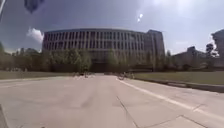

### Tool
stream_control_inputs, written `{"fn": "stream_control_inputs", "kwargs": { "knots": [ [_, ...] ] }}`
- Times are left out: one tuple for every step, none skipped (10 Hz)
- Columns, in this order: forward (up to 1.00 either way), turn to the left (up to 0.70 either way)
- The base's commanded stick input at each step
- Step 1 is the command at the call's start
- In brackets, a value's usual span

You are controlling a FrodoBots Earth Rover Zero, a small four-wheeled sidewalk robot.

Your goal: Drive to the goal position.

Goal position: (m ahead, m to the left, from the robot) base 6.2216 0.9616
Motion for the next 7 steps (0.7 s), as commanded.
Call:
{"fn": "stream_control_inputs", "kwargs": {
  "knots": [
    [0.70, 0.06],
    [0.70, 0.06],
    [0.70, 0.06],
    [0.70, 0.06],
    [0.70, 0.06],
    [0.70, 0.06],
    [0.70, 0.06]
  ]
}}
